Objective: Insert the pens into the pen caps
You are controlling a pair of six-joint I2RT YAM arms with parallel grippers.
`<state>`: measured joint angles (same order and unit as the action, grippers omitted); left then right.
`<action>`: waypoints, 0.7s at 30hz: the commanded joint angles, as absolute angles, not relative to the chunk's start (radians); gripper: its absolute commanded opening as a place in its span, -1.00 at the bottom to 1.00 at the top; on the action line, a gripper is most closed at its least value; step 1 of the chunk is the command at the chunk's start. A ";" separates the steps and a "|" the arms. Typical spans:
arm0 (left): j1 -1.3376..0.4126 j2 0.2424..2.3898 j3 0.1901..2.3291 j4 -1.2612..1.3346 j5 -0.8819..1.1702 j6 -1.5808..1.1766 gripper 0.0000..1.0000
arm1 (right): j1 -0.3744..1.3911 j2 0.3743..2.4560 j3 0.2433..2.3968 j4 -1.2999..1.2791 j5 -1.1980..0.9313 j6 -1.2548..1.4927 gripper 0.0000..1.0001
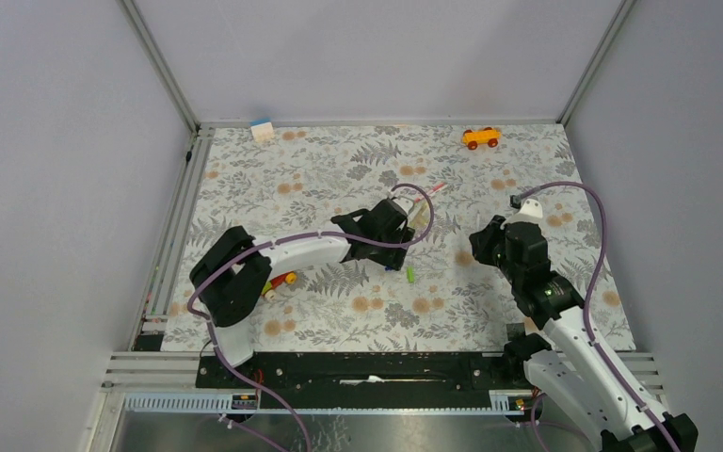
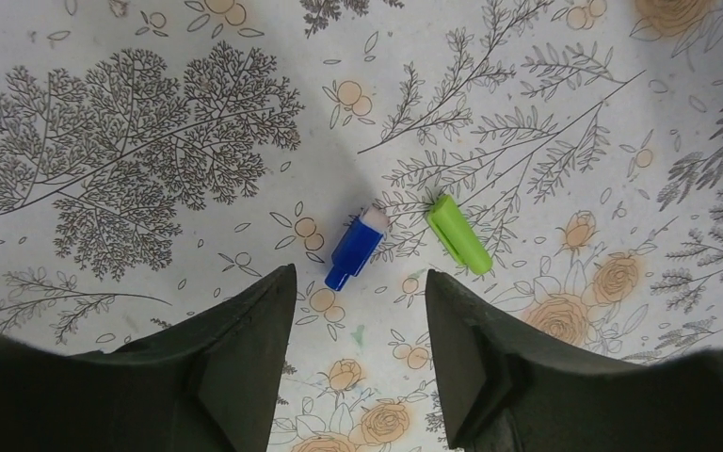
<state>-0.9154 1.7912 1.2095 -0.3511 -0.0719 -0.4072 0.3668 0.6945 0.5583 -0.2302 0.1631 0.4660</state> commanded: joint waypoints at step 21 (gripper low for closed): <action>-0.918 1.926 1.291 -0.407 -0.037 -0.374 -0.59 | 0.373 0.640 0.554 -0.215 0.053 0.453 -1.00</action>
<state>-0.9154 1.9366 1.2839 -0.4118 -0.0498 -0.3660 0.3676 0.6411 0.5461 -0.2356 0.0669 0.4603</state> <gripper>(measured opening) 0.259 0.176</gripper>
